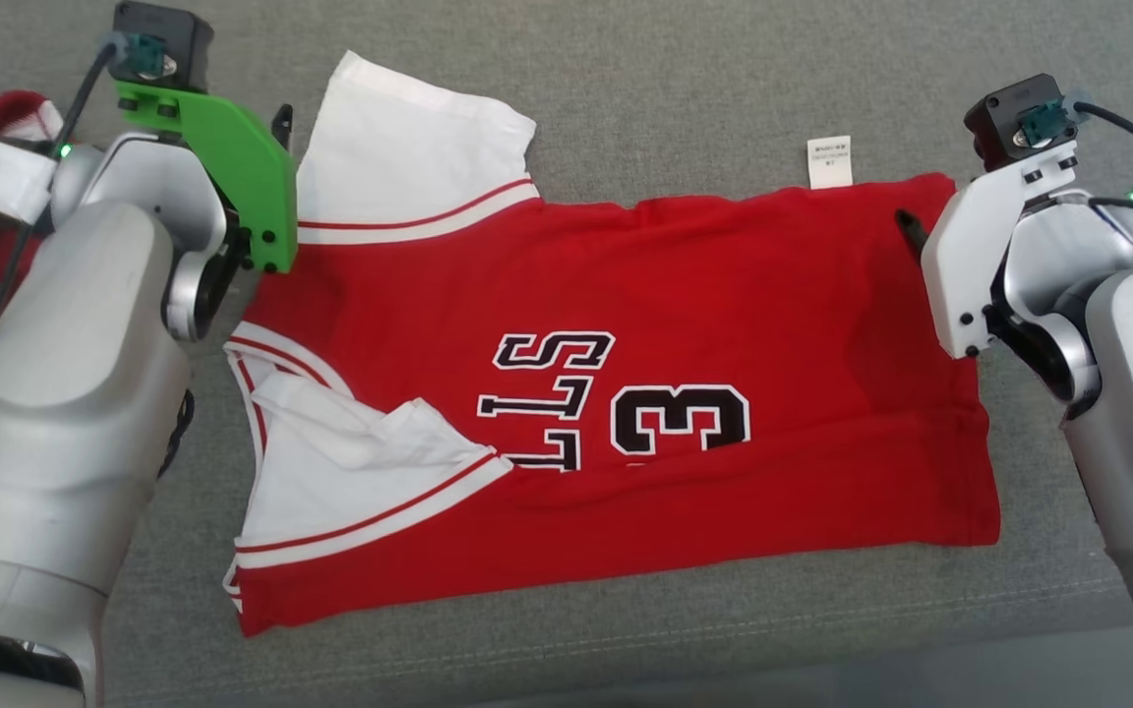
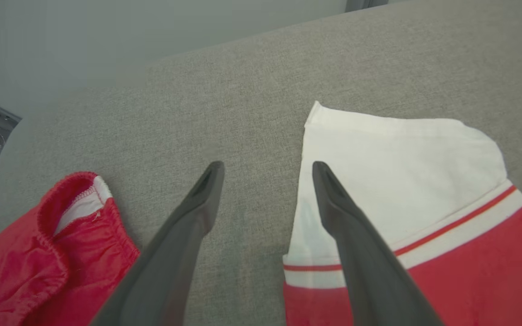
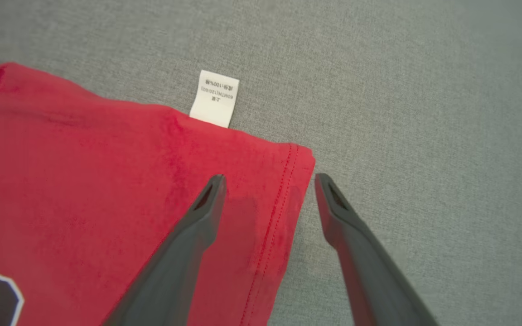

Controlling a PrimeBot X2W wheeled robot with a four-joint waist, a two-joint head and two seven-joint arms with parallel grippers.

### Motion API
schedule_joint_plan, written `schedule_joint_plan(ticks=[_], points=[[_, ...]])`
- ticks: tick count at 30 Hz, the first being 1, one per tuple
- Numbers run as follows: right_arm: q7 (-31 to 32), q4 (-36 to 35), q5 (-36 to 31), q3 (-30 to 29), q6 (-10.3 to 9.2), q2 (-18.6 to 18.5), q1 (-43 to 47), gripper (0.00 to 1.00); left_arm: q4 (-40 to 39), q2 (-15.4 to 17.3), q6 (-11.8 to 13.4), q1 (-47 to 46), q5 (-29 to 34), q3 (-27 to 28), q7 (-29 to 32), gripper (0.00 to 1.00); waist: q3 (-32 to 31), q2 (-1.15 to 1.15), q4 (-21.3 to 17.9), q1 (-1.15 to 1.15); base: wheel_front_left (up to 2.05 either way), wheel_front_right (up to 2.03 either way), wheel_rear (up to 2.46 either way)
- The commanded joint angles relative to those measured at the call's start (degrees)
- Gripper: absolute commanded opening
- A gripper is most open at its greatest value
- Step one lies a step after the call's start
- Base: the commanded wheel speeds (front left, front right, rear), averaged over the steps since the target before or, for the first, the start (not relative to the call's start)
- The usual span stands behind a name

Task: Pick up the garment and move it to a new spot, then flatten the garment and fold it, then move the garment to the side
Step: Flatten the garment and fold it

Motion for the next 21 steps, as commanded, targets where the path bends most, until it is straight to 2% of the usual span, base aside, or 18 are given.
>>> schedule_joint_plan(ticks=[1, 5, 10, 15, 21], points=[[0.3, -0.9, 0.3, 0.2, -0.06, -0.7, -1.4, 1.0, 0.8, 0.1, -0.1, -2.1, -0.1, 0.2, 0.5, 1.0, 4.6, 0.0, -3.5, -0.01, 0.0, 0.0, 0.0], [0.4, -2.3, 0.8, 0.9, -0.06, -1.8, -2.4, 1.0, 4.2, -0.5, -0.1, -6.5, 0.7, -0.4, 2.0, 1.0, 6.3, 0.0, -4.2, -0.01, 0.0, 0.0, 0.0], [-0.5, -2.0, 0.9, 0.6, -0.06, -1.3, -3.0, 1.0, 7.5, -1.1, -0.8, -10.1, 1.4, -1.5, 3.5, 1.0, 7.5, 0.0, -4.8, -0.01, 0.0, 0.0, 0.0], [-1.2, -1.6, 0.7, 1.2, -0.06, -1.1, -3.3, 1.0, 9.7, -1.3, -1.4, -11.9, 1.6, -1.9, 2.5, 1.0, 8.1, 0.0, -5.4, -0.01, 0.0, 0.0, 0.0], [-1.8, -1.3, 0.1, 1.3, -0.06, -1.2, -3.4, 1.0, 12.6, -0.7, -0.5, -13.3, 2.3, -2.4, 1.4, 1.0, 8.6, 0.0, -6.2, -0.01, 0.0, 0.0, 0.0]])
